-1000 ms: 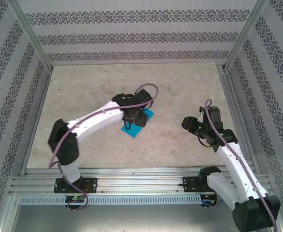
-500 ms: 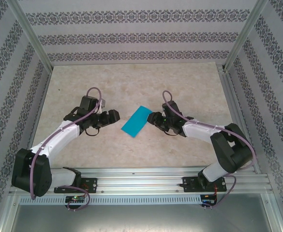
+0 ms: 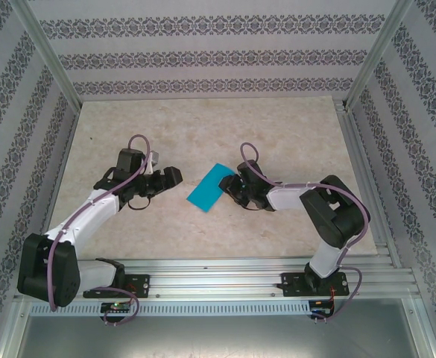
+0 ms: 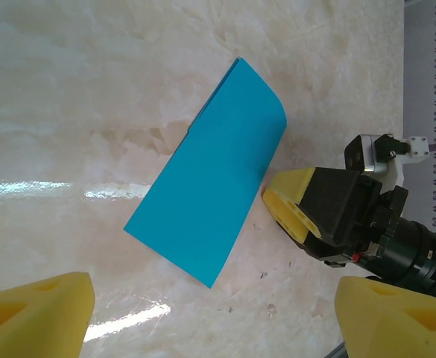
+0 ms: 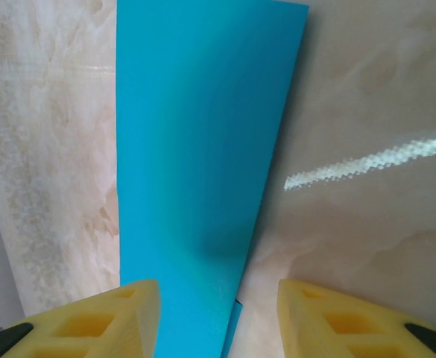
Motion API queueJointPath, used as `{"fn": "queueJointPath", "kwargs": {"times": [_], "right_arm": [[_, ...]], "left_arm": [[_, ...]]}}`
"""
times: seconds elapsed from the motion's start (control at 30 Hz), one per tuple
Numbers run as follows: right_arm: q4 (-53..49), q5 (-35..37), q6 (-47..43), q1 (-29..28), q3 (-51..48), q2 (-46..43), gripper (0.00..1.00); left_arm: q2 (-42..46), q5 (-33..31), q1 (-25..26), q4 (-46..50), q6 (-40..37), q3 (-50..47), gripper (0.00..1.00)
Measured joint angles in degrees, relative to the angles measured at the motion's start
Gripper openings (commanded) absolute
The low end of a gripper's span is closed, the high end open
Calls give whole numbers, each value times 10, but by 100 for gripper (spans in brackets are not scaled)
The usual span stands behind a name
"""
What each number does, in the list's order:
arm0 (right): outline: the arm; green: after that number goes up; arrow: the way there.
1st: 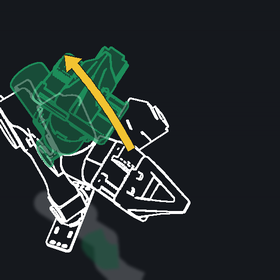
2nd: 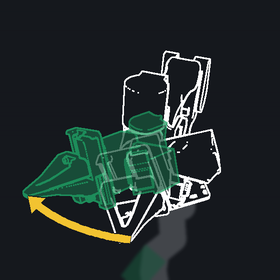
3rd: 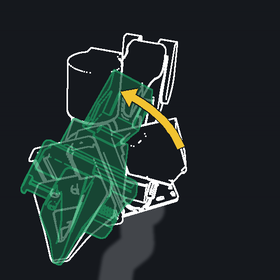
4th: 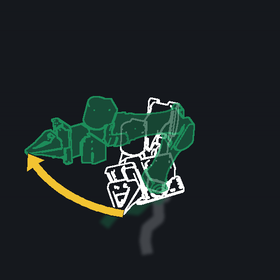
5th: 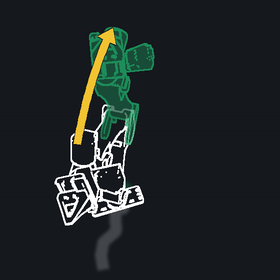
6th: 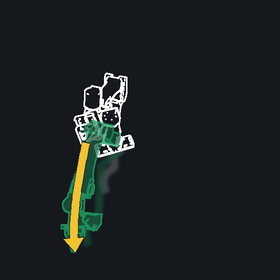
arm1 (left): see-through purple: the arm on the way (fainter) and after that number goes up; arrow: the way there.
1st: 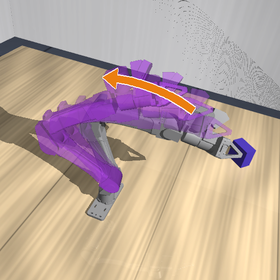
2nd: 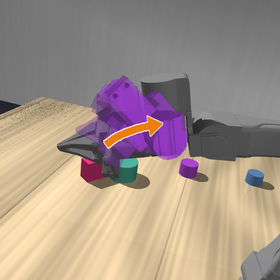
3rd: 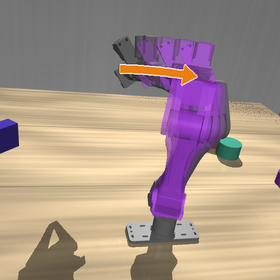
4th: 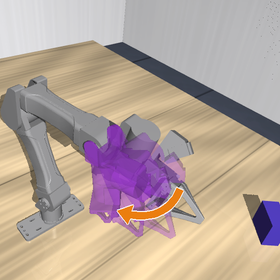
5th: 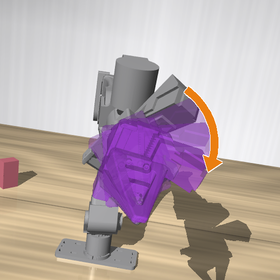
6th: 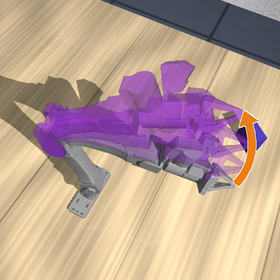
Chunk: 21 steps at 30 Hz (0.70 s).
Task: Fold a paper plane with a square sheet of paper (fold left side to right side)
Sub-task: Pick up the paper from the center of the table.
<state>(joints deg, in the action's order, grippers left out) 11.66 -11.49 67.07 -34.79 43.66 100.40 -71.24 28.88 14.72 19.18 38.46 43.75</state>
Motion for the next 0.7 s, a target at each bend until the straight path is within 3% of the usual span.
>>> {"fn": "queueJointPath", "kwargs": {"times": [0.3, 0.43, 0.63, 0.7], "right_arm": [[19, 19, 35, -16, 21, 27, 41], [35, 24, 44, -16, 24, 37, 35], [53, 26, 41, -16, 24, 46, 17], [69, 24, 34, -14, 23, 49, 6]], "left_arm": [[0, 0, -1, -1, -1, -6, 85], [1, 0, -1, -1, -2, -6, 86], [1, -2, -7, -1, -2, -9, 86], [1, -3, -8, -1, -2, -11, 86]]}}
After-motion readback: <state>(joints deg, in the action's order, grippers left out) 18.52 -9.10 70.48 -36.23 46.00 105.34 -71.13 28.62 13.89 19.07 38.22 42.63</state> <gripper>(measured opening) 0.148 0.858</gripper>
